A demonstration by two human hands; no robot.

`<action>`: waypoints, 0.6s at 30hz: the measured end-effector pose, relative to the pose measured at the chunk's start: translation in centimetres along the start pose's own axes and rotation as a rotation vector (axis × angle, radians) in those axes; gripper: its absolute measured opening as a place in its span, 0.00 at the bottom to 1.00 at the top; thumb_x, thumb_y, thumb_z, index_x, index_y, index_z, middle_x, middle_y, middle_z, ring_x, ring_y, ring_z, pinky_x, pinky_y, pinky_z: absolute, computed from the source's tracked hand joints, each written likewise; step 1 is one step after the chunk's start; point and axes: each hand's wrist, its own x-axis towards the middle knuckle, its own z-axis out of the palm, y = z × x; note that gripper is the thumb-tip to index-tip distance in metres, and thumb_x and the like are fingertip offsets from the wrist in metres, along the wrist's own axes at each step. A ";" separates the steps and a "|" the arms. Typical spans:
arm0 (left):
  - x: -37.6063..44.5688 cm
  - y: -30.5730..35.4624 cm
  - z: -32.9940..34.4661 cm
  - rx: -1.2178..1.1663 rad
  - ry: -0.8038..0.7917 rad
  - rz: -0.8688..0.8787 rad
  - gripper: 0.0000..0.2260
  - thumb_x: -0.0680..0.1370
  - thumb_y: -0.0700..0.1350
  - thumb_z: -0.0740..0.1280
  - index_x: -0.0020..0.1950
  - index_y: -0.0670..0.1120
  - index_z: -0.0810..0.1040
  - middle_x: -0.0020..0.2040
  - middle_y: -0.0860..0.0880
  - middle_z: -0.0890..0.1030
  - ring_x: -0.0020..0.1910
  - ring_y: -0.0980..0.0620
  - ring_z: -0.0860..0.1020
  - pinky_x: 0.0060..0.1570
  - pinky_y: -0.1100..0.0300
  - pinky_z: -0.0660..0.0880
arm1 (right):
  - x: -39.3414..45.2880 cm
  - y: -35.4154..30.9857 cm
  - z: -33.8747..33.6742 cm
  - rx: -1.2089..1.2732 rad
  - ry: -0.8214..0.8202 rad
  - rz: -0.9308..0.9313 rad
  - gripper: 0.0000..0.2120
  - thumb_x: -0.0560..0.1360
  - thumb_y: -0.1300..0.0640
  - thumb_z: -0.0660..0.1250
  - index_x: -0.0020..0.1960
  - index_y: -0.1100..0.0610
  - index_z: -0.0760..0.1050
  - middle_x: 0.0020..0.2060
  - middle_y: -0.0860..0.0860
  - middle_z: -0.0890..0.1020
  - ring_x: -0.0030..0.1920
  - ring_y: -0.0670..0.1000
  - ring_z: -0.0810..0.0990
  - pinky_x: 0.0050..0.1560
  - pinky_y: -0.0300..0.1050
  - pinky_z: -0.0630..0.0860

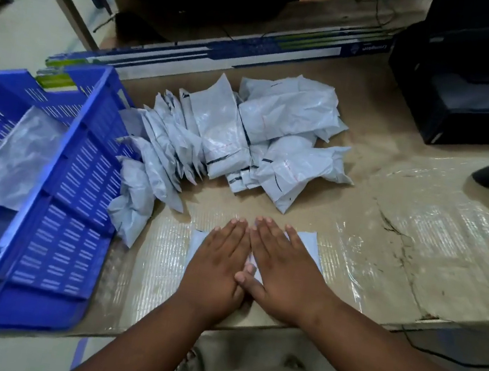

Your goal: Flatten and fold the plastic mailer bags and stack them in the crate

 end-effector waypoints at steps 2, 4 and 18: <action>-1.0 -1.4 0.1 0.017 -0.017 -0.032 0.29 0.87 0.55 0.52 0.86 0.43 0.57 0.87 0.45 0.55 0.86 0.49 0.50 0.83 0.43 0.55 | -0.6 1.1 0.2 -0.026 -0.013 0.014 0.44 0.83 0.28 0.38 0.86 0.59 0.49 0.86 0.57 0.47 0.85 0.53 0.42 0.83 0.60 0.46; -2.2 -3.1 -0.3 0.026 -0.051 -0.109 0.30 0.87 0.57 0.48 0.87 0.45 0.53 0.88 0.48 0.50 0.86 0.51 0.47 0.84 0.45 0.51 | -1.5 2.9 0.1 -0.044 -0.043 0.070 0.44 0.82 0.28 0.35 0.86 0.57 0.42 0.85 0.54 0.41 0.84 0.51 0.36 0.84 0.60 0.43; -0.1 -0.8 -1.6 -0.075 -0.110 0.062 0.29 0.87 0.54 0.49 0.87 0.47 0.52 0.87 0.49 0.50 0.86 0.51 0.47 0.83 0.43 0.51 | 0.9 -2.1 -0.7 0.196 0.016 -0.031 0.32 0.85 0.47 0.47 0.87 0.54 0.46 0.86 0.52 0.48 0.85 0.48 0.45 0.83 0.51 0.51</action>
